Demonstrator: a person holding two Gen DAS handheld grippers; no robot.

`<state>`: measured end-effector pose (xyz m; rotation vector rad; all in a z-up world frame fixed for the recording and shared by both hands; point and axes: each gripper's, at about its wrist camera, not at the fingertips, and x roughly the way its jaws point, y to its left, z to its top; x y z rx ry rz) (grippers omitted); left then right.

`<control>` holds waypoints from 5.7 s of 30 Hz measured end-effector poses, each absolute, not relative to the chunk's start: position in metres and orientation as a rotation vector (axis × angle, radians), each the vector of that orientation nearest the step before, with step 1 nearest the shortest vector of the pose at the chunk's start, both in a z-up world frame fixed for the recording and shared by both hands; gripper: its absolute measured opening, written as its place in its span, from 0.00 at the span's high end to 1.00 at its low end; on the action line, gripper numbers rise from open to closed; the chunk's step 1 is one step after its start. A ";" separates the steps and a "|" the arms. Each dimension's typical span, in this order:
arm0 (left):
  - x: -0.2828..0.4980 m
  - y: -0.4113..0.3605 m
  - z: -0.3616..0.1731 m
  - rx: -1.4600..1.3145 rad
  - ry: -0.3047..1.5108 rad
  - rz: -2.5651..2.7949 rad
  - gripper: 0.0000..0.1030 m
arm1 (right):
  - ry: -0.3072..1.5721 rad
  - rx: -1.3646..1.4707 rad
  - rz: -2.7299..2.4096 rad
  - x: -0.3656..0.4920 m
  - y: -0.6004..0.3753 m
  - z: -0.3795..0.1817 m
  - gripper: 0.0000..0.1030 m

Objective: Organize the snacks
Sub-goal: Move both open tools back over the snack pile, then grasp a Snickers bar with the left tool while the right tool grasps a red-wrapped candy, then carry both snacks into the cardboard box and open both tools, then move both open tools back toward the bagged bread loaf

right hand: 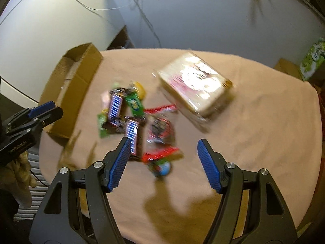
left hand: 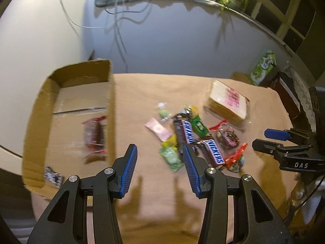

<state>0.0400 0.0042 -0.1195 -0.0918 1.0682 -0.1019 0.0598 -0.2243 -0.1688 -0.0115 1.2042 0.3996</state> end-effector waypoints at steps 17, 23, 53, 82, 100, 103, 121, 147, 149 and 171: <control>0.080 -0.022 -0.159 -0.145 1.153 -0.127 0.56 | 1.244 0.035 0.417 0.072 -0.220 -0.197 0.36; 0.091 -0.026 -0.170 -0.129 1.182 -0.121 0.56 | 1.284 0.029 0.429 0.083 -0.206 -0.214 0.45; 0.099 -0.031 -0.177 -0.113 1.182 -0.150 0.73 | 1.294 0.015 0.435 0.092 -0.189 -0.223 0.66; 0.067 0.076 -0.110 -0.232 1.026 0.042 0.73 | 1.112 -0.068 0.641 0.094 -0.097 -0.137 0.66; 0.044 0.141 -0.117 -0.288 1.035 0.173 0.73 | 1.109 -0.170 0.769 0.107 0.007 -0.143 0.66; 0.042 0.147 -0.119 -0.299 1.035 0.183 0.73 | 1.119 -0.179 0.783 0.110 0.019 -0.148 0.66; 0.034 0.163 -0.121 -0.324 1.033 0.228 0.72 | 1.131 -0.205 0.821 0.108 0.050 -0.155 0.61; 0.061 0.106 -0.102 -0.266 1.018 0.095 0.52 | 1.098 -0.113 0.674 0.114 -0.046 -0.137 0.33; 0.066 0.094 -0.101 -0.257 1.021 0.068 0.52 | 1.100 -0.100 0.643 0.115 -0.063 -0.137 0.32; 0.129 -0.060 -0.132 -0.063 1.160 -0.304 0.51 | 1.180 0.147 0.258 0.120 -0.272 -0.176 0.32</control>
